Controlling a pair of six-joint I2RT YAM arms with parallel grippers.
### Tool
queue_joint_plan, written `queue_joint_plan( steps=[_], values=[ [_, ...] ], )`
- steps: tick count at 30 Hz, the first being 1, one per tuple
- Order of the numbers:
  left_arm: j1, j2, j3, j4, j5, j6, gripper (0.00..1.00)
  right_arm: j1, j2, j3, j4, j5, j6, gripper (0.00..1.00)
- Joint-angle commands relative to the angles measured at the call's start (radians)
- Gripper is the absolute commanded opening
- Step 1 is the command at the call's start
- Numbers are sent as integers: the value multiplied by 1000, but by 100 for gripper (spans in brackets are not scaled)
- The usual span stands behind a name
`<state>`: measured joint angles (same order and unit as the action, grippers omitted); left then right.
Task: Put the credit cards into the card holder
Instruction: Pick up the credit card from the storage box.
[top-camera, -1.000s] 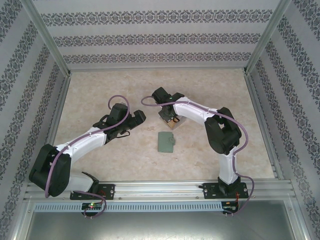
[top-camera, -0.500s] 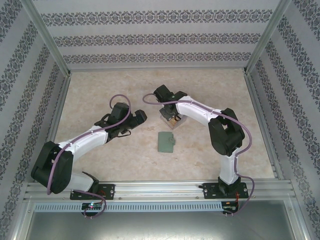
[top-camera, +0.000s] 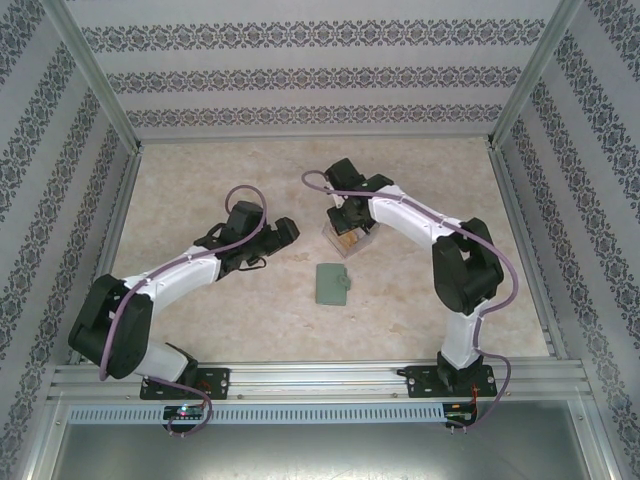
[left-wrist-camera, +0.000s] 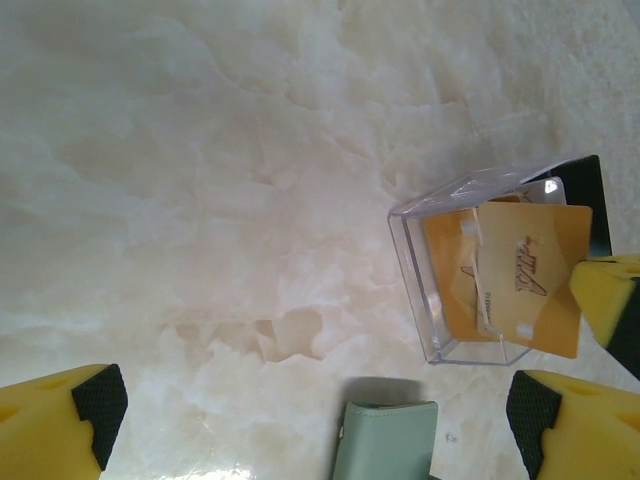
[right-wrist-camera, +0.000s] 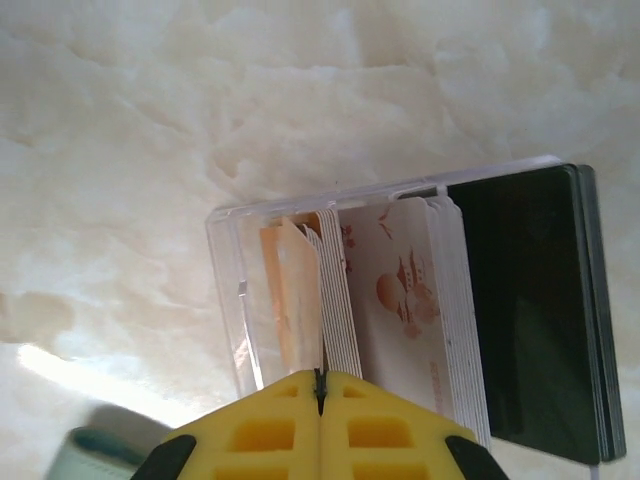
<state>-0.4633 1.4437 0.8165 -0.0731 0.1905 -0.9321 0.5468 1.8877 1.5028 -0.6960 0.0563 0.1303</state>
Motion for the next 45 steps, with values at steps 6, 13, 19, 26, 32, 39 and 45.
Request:
queue_joint_plan(
  steps=[6, 13, 19, 26, 32, 39, 45],
  values=[
    [-19, 62, 58, 72, 109, -10, 99, -96, -144, -99, 63, -240, 245, 3],
    [-18, 121, 98, 158, 231, -37, 100, -145, -242, -213, 193, -368, 504, 1],
    [-3, 184, 117, 355, 386, -118, 100, -169, -346, -310, 345, -502, 618, 0],
    [45, 273, 176, 595, 567, -234, 95, -233, -422, -384, 488, -680, 741, 1],
    [48, 325, 247, 707, 664, -300, 80, -248, -443, -412, 599, -764, 829, 1],
    [49, 318, 259, 766, 691, -331, 48, -264, -433, -436, 681, -809, 883, 1],
    [48, 286, 235, 751, 682, -318, 17, -276, -429, -449, 704, -812, 891, 4]
  ],
)
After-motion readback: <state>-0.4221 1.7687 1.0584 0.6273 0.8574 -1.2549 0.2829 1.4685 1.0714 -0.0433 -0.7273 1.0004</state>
